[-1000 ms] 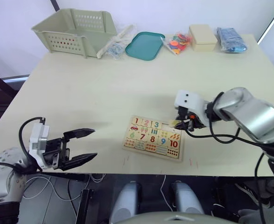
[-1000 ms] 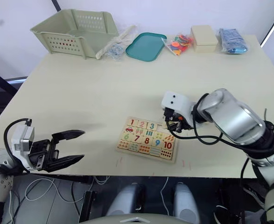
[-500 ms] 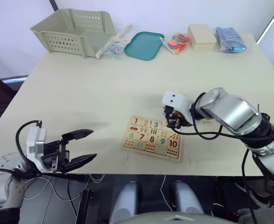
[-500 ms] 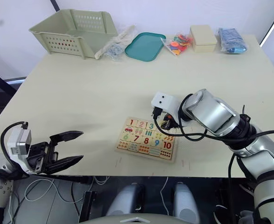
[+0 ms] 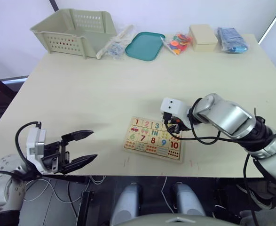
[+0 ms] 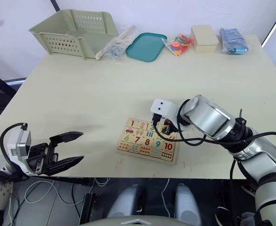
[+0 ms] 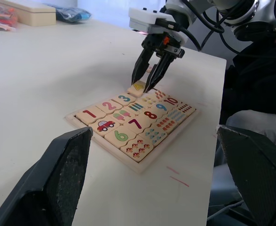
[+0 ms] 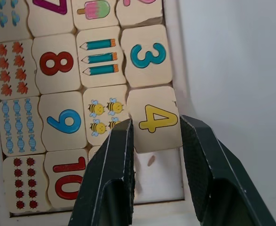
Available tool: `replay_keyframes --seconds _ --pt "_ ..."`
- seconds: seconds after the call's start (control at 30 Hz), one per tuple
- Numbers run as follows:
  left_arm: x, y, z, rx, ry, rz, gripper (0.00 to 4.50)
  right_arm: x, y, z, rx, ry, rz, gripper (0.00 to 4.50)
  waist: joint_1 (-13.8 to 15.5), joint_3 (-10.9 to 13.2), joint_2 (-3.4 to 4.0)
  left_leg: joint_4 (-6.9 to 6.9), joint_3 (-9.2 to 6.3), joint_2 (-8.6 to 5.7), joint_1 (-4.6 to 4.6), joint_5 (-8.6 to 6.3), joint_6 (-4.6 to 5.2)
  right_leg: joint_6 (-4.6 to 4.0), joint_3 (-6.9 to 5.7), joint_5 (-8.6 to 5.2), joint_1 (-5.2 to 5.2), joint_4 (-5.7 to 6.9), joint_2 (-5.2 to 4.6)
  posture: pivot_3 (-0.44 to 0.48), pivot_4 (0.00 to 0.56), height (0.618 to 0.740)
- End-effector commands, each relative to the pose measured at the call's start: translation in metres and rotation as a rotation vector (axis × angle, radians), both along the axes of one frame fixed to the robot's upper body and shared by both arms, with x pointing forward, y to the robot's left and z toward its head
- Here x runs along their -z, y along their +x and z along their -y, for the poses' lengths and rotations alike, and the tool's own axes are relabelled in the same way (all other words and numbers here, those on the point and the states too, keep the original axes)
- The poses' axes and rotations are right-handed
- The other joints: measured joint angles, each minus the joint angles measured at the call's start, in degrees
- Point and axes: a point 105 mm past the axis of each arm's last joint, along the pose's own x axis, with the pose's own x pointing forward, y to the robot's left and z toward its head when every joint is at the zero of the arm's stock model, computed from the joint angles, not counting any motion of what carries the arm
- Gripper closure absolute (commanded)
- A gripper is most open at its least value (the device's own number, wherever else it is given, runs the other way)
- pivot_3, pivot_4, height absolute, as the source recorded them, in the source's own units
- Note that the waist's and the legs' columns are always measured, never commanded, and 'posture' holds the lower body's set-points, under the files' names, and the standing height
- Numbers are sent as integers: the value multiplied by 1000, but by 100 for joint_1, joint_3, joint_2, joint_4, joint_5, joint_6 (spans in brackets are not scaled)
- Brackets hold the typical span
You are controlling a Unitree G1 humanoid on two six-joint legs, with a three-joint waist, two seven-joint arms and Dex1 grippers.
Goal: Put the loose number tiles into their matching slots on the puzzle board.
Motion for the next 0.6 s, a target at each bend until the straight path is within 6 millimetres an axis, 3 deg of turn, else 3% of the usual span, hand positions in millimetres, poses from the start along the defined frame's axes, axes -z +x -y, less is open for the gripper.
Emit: replay_keyframes --seconds 0.03,0.6 --pt "-9 -2 0 4 8 50 0 -4 1 0 -8 6 32 3613 0 0 0 0 0 0 0 0 0 0 0 0 0 0 0 0 150 740" --pt "-7 -1 2 8 3 45 0 0 2 1 -15 -5 32 3613 -1 0 0 -1 0 0 0 0 0 0 0 0 -1 -1 0 0 150 740"
